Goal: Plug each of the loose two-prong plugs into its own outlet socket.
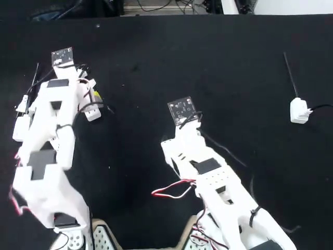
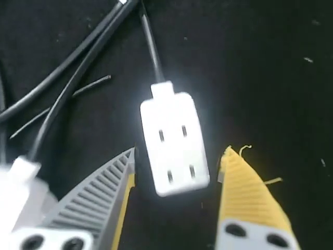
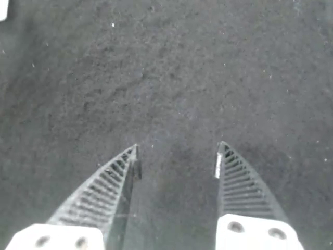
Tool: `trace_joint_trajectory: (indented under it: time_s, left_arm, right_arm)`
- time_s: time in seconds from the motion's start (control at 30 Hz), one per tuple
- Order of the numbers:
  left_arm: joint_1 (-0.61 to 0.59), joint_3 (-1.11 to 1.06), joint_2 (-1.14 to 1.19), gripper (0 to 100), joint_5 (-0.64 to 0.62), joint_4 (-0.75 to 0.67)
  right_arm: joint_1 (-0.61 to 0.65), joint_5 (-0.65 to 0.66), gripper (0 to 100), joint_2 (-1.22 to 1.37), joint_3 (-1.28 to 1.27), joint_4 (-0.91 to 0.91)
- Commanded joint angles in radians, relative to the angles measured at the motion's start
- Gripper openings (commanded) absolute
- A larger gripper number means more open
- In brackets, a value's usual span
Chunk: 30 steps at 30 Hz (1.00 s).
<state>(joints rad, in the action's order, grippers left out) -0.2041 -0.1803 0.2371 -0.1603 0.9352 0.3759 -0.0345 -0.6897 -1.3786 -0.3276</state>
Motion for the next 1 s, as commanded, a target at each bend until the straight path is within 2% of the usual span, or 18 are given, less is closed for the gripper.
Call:
trace_joint_trajectory:
  time_s: [0.0,0.23,0.3,0.37,0.4,0.43,0.63,0.8,0.97]
  left_arm:
    - [-0.038,0.177,0.126,26,-0.098,-0.009]
    - [-0.005,0.257,0.203,25,-0.115,-0.008]
    - [0.007,0.251,0.203,17,-0.115,-0.006]
    - [0.008,0.26,0.204,3,-0.112,0.026]
    - [0.01,0.26,0.204,2,-0.112,0.048]
    - [0.015,0.257,0.203,5,-0.112,0.071]
    - [0.016,0.357,0.153,3,-0.107,0.316]
    - [0.041,0.426,0.023,3,-0.109,0.562]
    - [0.116,0.437,-0.124,3,-0.084,0.697]
  right_arm:
    - [0.009,-0.008,21.5,-0.033,0.005,0.02]
    - [0.009,-0.008,21.5,-0.033,0.004,0.025]
    - [0.009,-0.008,21.5,-0.033,0.004,0.025]
    - [0.005,-0.008,21.5,-0.033,0.004,0.023]
    - [0.005,-0.008,21.5,-0.033,0.004,0.021]
    - [0.005,-0.008,21.5,-0.033,0.004,0.021]
    - [-0.002,-0.008,21.5,-0.038,0.004,0.025]
    - [-0.092,-0.017,21.5,-0.039,0.012,0.028]
    - [-0.112,-0.017,21.5,-0.036,0.022,0.028]
